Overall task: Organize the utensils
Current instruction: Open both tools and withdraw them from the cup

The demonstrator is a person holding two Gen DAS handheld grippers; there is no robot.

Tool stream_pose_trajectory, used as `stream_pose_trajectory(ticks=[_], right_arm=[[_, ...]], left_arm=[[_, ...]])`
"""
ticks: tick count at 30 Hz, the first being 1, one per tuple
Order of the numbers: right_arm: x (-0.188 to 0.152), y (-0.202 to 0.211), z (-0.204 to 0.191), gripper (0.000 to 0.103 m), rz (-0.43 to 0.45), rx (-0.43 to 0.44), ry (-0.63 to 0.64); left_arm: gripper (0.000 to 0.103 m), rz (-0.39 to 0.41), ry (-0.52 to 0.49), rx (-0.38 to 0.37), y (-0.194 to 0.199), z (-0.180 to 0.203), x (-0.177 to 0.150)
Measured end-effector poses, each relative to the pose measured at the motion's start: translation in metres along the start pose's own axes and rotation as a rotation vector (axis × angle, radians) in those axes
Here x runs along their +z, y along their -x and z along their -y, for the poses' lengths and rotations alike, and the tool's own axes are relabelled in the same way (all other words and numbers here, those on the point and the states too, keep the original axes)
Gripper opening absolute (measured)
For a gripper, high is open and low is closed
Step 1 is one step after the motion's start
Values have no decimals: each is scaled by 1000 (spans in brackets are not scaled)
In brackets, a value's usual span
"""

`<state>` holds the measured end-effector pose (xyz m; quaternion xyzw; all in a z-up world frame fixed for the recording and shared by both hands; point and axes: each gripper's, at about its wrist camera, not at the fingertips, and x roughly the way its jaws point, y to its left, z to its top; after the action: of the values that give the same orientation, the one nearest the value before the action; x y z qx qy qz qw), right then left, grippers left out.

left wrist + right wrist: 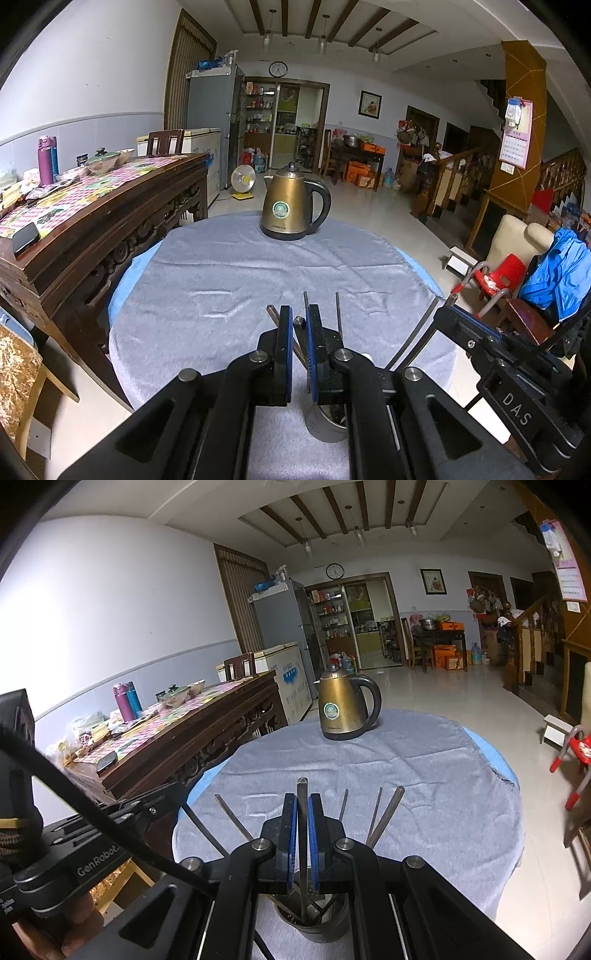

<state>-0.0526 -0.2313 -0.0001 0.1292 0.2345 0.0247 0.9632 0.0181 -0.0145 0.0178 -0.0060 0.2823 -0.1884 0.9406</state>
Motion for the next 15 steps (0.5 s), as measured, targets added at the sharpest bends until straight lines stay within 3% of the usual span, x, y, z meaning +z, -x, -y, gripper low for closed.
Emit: stream_pose_trajectory(ticks=[9,11,12,13,15], right_arm=[[-1,-5,7,8,-23,-9,-26],[-1,-8,9,8,-34,-8,-45],[-1,-9,12,8,-40,-7,-54],[-1,-10,13,9,-42,-12,-61],[-1,-9,17,13,-43,-14,-78]], left_arm=[[11,-16,-30,58,-5,3,-3],[33,-21,-54,100,-7,6,-5],[56,-21,-59,118,-7,7,-6],[64,-15,-63,133,-7,7,-6],[64,-3,-84,171,-7,8,-8]])
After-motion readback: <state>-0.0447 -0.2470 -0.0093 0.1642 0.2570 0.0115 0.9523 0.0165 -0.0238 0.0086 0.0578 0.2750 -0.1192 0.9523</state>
